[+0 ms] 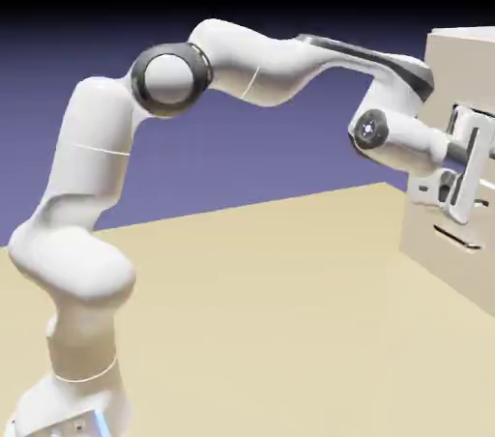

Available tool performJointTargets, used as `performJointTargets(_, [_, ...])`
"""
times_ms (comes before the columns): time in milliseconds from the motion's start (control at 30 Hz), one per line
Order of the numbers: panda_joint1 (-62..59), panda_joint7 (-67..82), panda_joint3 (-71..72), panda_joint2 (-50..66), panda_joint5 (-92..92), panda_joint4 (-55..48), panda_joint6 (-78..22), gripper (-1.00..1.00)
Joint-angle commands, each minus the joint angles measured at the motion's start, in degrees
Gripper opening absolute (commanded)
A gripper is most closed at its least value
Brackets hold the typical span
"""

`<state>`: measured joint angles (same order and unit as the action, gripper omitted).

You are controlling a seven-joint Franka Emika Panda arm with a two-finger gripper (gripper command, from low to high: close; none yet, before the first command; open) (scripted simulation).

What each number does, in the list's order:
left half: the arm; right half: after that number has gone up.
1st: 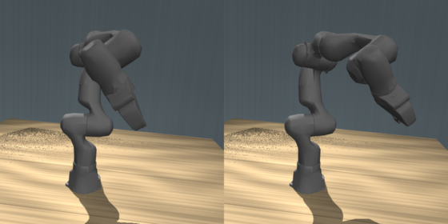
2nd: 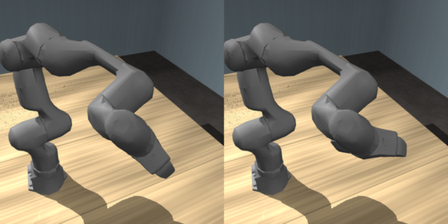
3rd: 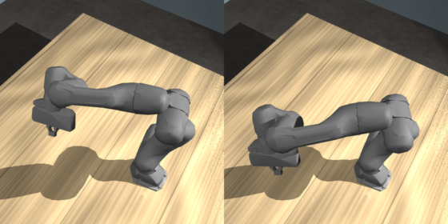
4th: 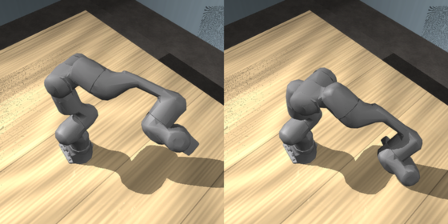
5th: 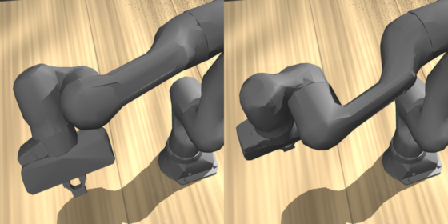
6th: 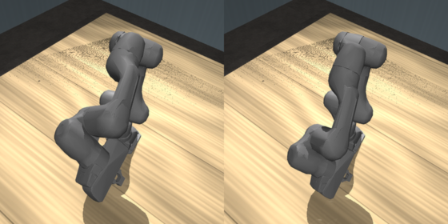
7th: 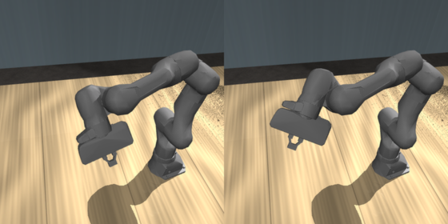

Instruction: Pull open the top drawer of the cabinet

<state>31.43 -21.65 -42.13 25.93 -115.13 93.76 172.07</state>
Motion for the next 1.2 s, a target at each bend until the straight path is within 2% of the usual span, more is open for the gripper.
performJointTargets(0, [0.7,0.5,-0.9,1.3,-2.5,-1.5,0.0,0.0])
performJointTargets(633, [13.3,9.0,-18.2,25.3,-49.6,-29.0,-0.8,0.0])
performJointTargets(1167, [-2.4,-28.4,-9.7,39.6,-15.4,-57.2,8.9,0.0])
